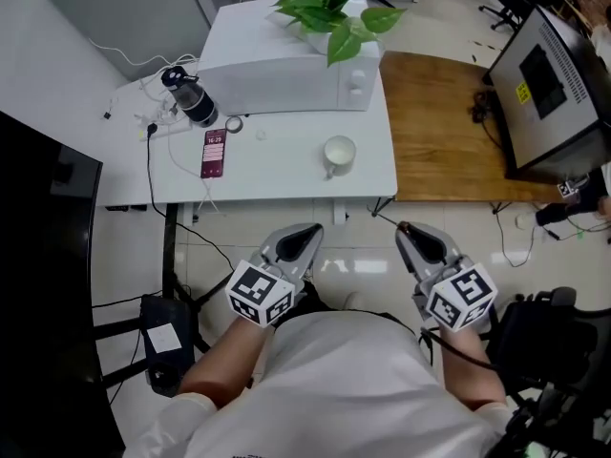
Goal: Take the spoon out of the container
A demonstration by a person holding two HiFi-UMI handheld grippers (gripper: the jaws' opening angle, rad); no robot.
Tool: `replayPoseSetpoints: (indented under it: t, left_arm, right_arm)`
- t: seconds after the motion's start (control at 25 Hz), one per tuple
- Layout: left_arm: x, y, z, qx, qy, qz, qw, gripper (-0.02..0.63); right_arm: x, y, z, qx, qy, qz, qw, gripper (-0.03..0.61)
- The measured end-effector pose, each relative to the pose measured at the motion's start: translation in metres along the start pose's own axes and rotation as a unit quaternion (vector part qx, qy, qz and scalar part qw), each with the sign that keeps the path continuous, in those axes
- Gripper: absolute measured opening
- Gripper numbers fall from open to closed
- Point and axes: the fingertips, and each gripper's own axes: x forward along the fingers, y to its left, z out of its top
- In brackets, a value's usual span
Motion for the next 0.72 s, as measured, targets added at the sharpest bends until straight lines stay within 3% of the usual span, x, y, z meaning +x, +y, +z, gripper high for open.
replayPoseSetpoints:
  t: [0.28,0.72]
  left_arm:
    - [-0.015,-0.056,-0.024,-0.001,0.004,0.019,0.9998,0.005]
    - [-0.039,-0.061,-0.028,0.0,0.022,-0.004,0.9997,0.003]
  right_arm:
    - [-0.044,0.012,-0.019,-0.009,0.003,0.024,1.0,0.054]
    - [-0.047,0.038,-0.016,0.0,-0.01,0.013,1.0,0.054]
